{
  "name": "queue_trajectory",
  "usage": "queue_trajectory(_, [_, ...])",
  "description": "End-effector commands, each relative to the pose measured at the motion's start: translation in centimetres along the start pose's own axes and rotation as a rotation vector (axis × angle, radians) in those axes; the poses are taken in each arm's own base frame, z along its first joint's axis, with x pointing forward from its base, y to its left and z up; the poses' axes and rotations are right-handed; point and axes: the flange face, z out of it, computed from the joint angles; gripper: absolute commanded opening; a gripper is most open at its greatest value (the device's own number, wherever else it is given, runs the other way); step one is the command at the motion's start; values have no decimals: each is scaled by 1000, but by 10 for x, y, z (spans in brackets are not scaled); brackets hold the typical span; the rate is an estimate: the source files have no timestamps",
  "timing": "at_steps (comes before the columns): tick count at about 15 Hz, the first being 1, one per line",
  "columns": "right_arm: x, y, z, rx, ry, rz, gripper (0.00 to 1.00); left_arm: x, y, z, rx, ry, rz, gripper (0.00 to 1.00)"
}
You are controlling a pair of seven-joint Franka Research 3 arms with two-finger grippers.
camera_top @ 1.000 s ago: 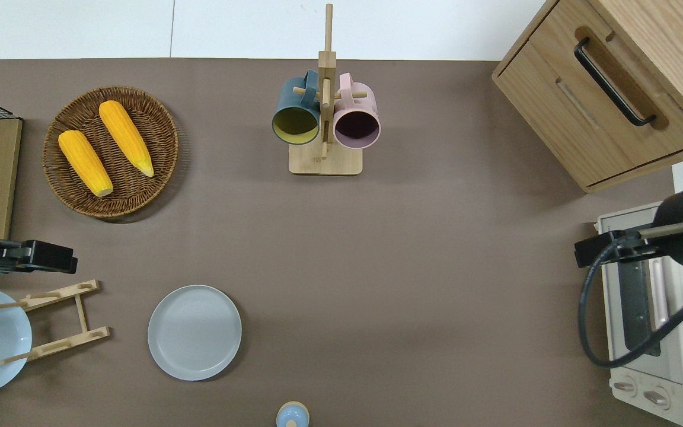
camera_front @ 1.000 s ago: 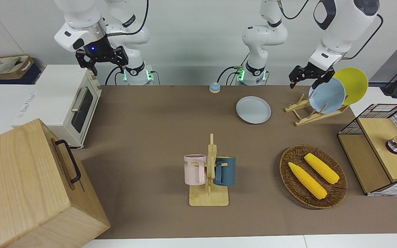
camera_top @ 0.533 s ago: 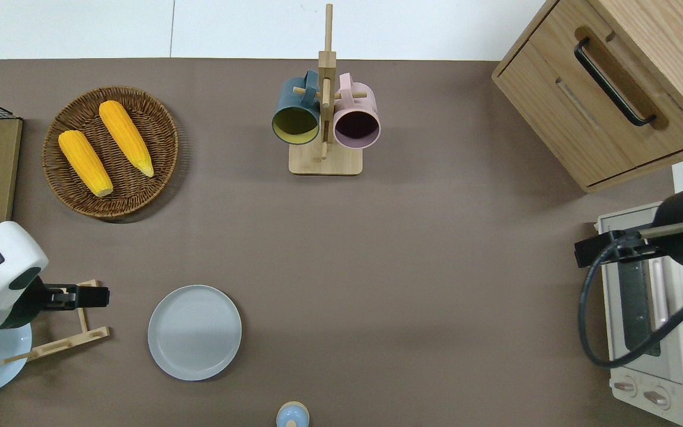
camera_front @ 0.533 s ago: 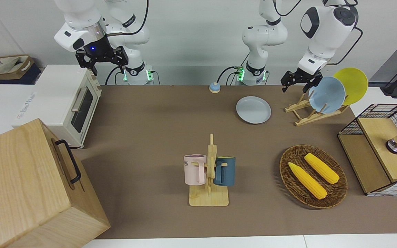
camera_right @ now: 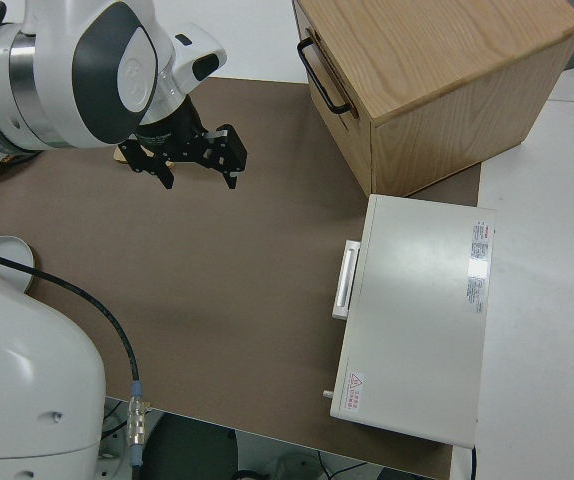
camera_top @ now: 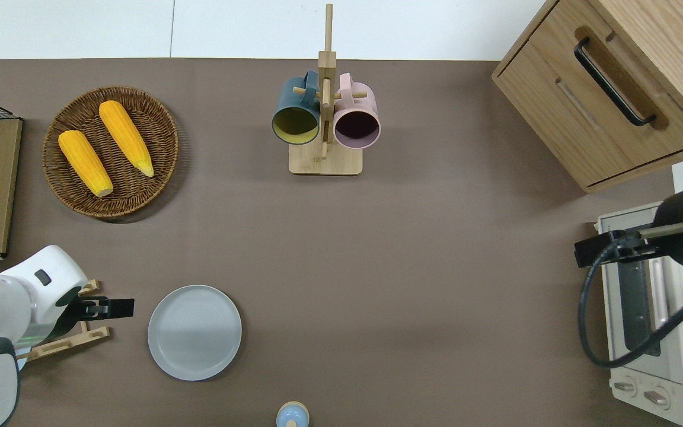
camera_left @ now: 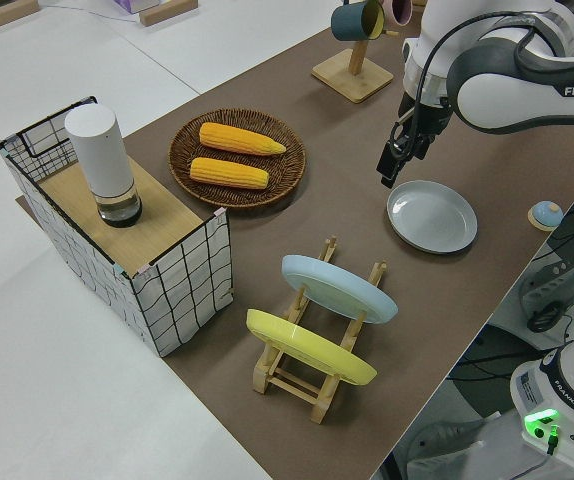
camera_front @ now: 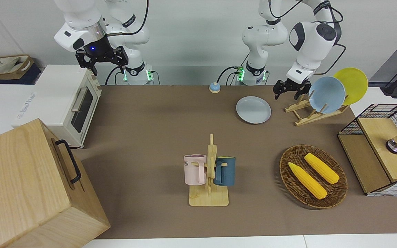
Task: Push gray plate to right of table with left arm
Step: 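Move the left gripper down toward the edge of the gray plate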
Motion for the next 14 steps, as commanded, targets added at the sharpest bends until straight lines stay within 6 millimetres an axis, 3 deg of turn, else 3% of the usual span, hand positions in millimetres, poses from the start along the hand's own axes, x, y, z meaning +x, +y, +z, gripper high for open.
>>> queue_trajectory(1, [-3, 1, -4, 4, -4, 13, 983, -23, 3, 29, -6, 27, -10, 998])
queue_trajectory(5, [-3, 1, -4, 4, -4, 15, 983, -32, 3, 54, -5, 22, -11, 998])
queue_trajectory(14, [-3, 1, -4, 4, -4, 15, 983, -40, 6, 79, -3, -1, -5, 998])
